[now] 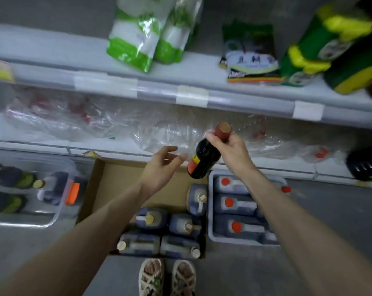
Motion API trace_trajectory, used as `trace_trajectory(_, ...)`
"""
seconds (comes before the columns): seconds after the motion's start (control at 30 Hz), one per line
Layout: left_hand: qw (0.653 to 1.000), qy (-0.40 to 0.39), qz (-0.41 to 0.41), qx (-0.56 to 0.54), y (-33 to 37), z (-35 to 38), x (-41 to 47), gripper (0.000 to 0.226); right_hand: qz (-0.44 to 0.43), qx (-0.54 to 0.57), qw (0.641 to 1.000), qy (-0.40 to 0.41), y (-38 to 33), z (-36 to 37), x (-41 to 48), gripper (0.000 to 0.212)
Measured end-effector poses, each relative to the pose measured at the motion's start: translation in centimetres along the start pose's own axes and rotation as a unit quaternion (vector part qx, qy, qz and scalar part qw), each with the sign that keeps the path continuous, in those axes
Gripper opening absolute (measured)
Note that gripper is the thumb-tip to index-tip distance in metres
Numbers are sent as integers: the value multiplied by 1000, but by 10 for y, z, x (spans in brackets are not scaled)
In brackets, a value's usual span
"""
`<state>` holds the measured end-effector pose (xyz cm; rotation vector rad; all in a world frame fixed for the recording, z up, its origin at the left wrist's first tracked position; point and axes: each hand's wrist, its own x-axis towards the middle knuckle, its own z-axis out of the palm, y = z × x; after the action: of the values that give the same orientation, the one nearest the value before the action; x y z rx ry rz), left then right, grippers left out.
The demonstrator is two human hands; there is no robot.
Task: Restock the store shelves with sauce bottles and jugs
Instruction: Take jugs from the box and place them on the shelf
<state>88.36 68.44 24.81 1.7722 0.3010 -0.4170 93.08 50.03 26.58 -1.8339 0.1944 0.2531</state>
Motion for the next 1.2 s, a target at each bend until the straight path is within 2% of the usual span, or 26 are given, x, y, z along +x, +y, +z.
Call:
trace_trajectory(0.1,1000,-12,28,-3,78,-24,-40,44,-40,-6,999,-4,-96,-24,-27,11)
trace_trajectory(0.23,996,-42,77,-8,197,-53,-101,54,-113,-31,993,4,-238,-60,-67,35)
trace_trajectory(0.37,987,-60,151,-3,317,-86,-160,98,-189,-56,980,-11,-381,-90,-111,33)
trace_trajectory(0.43,981,-66,181,12,372,-101,-190,107,-238,-71,969,-12,-444,-103,-132,37)
trace_trajectory(0.5,973,-76,217,21,421,-116,-216,95,-287,-84,954,-10,-503,-114,-152,39)
trace_trajectory(0.63,951,-36,303,44,500,-143,-263,74,-381,-97,919,-33,-607,-123,-198,25)
trace_trajectory(0.77,929,8,368,39,550,-168,-302,57,-458,-97,883,-42,-678,-121,-233,31)
trace_trajectory(0.87,909,17,413,54,575,-191,-329,42,-490,-97,863,-72,-717,-113,-254,27)
trace_trajectory(1.0,893,52,440,77,594,-229,-346,48,-511,-117,846,-92,-754,-98,-269,33)
trace_trajectory(1.1,882,78,456,85,602,-259,-349,55,-519,-150,834,-113,-774,-82,-275,24)
trace_trajectory(1.2,872,92,476,75,613,-293,-351,48,-529,-155,826,-119,-790,-54,-272,15)
